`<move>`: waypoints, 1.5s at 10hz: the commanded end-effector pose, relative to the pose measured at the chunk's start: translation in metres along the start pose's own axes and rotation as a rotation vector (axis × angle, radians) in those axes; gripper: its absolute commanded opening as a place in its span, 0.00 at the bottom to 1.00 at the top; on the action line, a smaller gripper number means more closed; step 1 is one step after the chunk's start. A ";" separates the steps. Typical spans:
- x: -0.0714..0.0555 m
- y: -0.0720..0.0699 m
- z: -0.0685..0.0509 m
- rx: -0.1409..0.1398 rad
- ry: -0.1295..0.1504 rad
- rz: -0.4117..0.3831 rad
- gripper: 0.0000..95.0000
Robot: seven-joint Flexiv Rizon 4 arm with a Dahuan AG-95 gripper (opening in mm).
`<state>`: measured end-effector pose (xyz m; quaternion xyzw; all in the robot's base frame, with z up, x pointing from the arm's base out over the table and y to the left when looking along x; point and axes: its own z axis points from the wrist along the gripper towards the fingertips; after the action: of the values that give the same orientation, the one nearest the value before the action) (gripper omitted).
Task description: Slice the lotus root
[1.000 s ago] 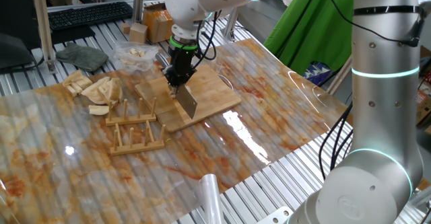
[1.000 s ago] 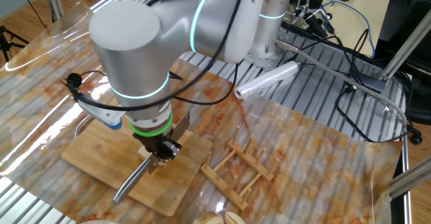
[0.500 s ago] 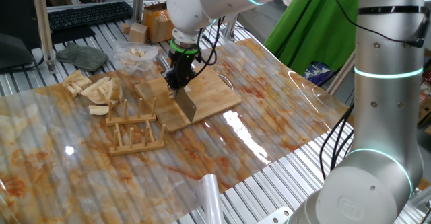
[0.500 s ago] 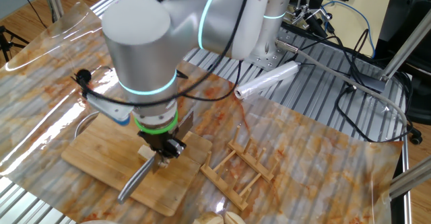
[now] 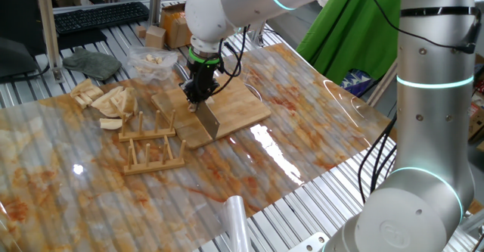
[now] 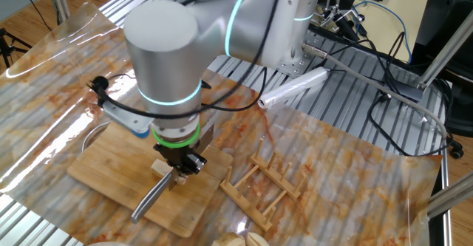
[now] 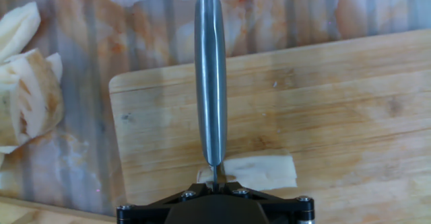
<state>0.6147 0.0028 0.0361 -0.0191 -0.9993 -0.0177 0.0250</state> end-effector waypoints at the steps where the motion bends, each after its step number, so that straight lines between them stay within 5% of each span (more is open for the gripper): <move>1: -0.001 -0.001 -0.002 0.003 -0.001 0.002 0.00; 10: 0.001 -0.002 -0.033 0.002 0.019 -0.003 0.00; 15: -0.002 -0.008 -0.039 0.012 0.015 -0.030 0.00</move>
<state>0.6195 -0.0062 0.0736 -0.0036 -0.9994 -0.0136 0.0324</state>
